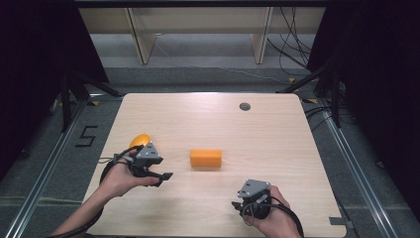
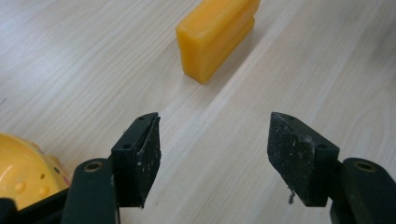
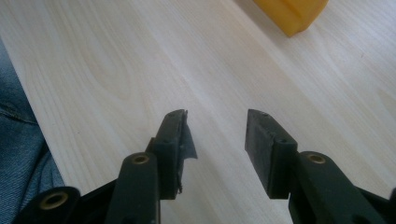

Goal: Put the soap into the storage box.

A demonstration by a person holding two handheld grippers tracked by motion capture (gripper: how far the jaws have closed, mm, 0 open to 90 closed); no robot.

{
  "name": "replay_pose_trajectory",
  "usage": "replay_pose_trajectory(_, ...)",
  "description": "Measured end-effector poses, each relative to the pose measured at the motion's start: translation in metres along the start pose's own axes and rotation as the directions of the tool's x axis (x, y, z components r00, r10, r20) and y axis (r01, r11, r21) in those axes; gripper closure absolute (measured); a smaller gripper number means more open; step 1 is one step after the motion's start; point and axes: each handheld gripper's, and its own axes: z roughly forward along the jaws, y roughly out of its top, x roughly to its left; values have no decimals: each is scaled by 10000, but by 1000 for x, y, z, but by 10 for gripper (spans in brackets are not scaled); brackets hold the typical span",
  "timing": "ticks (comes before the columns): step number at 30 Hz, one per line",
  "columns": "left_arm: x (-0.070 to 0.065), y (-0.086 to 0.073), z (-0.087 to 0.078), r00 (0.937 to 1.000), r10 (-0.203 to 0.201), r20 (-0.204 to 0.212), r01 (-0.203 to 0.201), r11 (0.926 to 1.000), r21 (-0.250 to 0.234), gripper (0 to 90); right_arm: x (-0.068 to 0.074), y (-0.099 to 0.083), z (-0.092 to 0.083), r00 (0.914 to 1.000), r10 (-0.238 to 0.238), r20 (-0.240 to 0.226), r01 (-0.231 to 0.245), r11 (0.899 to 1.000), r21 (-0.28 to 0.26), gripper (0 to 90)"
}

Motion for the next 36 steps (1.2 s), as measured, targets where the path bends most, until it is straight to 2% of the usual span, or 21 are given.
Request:
replay_pose_trajectory(3, 2, 9, 2, 9998, 187, 108, -189, 9997, 162, 342, 0, 0, 1, 9997, -202, 118, 206, 9993, -323, 582)
replay_pose_trajectory(6, 3, 19, 7, 9995, 159, 285, -163, 9998, 141, 342, 3, -2, -2, 9995, 282, -171, -283, 9996, -61, 573)
replay_pose_trajectory(8, 4, 21, 9, 9990, 177, 400, -183, 9997, 143, 344, 2, -3, 0, 9999, 100, -61, -102, 9996, -271, 573)
replay_pose_trajectory(9, 3, 22, 11, 9991, 55, 413, -62, 9998, 176, 347, 5, -4, 0, 9995, 300, -132, -301, 9995, -84, 572)
replay_pose_trajectory(10, 4, 24, 12, 9985, 296, 461, -307, 9993, 232, 347, 5, -4, 0, 9995, 300, -132, -301, 9995, -84, 572)
replay_pose_trajectory(12, 1, 31, 16, 9976, 433, 544, -458, 9979, 450, 351, 5, -4, -2, 9994, 345, -98, -347, 9992, -177, 571)
replay_pose_trajectory(15, 0, 36, 20, 9961, 453, 762, -495, 9972, 552, 351, 3, -3, -2, 9998, 181, -67, -183, 9993, -326, 569)
replay_pose_trajectory(16, 2, 41, 23, 9917, 815, 999, -896, 9928, 800, 351, 3, -3, -4, 9993, 295, -213, -298, 9995, -128, 569)
replay_pose_trajectory(17, 0, 43, 26, 9931, 676, 960, -750, 9943, 756, 350, 3, -3, -4, 9993, 299, -236, -302, 9995, -133, 569)
replay_pose_trajectory(18, 2, 47, 27, 9909, 900, 1003, -992, 9909, 909, 351, 3, -3, -4, 9993, 309, -230, -312, 9994, -129, 569)
replay_pose_trajectory(20, 2, 52, 30, 9907, 890, 1031, -998, 9894, 1055, 350, 2, -3, -4, 9996, 199, -219, -203, 9996, -184, 569)
replay_pose_trajectory(21, 1, 54, 32, 9901, 917, 1058, -1032, 9886, 1093, 350, 1, -3, -2, 9999, 93, -73, -96, 9989, -449, 569)
replay_pose_trajectory(24, 2, 62, 36, 9872, 1220, 1030, -1350, 9822, 1308, 349, 2, -3, -2, 9993, 376, -60, -378, 9986, -363, 570)
replay_pose_trajectory(26, 2, 67, 38, 9856, 1352, 1016, -1484, 9796, 1357, 348, -1, -3, -3, 9999, 22, -132, -27, 9994, -342, 570)
replay_pose_trajectory(29, 2, 72, 41, 9839, 1467, 1019, -1600, 9775, 1373, 348, 0, -3, -3, 9997, 150, -176, -155, 9995, -282, 570)
replay_pose_trajectory(31, 2, 78, 45, 9788, 1790, 998, -1932, 9683, 1585, 346, -1, -3, -3, 10000, 68, -41, -70, 9993, -380, 570)
replay_pose_trajectory(32, 2, 78, 45, 9788, 1790, 998, -1932, 9683, 1585, 347, 0, -3, -4, 9996, 258, -142, -262, 9992, -293, 570)
replay_pose_trajectory(33, 0, 80, 47, 9798, 1747, 976, -1889, 9685, 1623, 346, -1, -3, -3, 9998, 69, -173, -75, 9995, -302, 569)
replay_pose_trajectory(34, -1, 84, 52, 9740, 2001, 1064, -2167, 9599, 1780, 345, -1, -3, -3, 9999, 46, -153, -51, 9995, -309, 570)
replay_pose_trajectory(35, -1, 84, 52, 9740, 2001, 1064, -2167, 9599, 1780, 343, -1, -3, -3, 9999, 46, -153, -51, 9995, -309, 570)
replay_pose_trajectory(36, -2, 86, 54, 9715, 2109, 1085, -2284, 9551, 1888, 339, 0, -2, -3, 9995, 199, -227, -206, 9993, -319, 570)
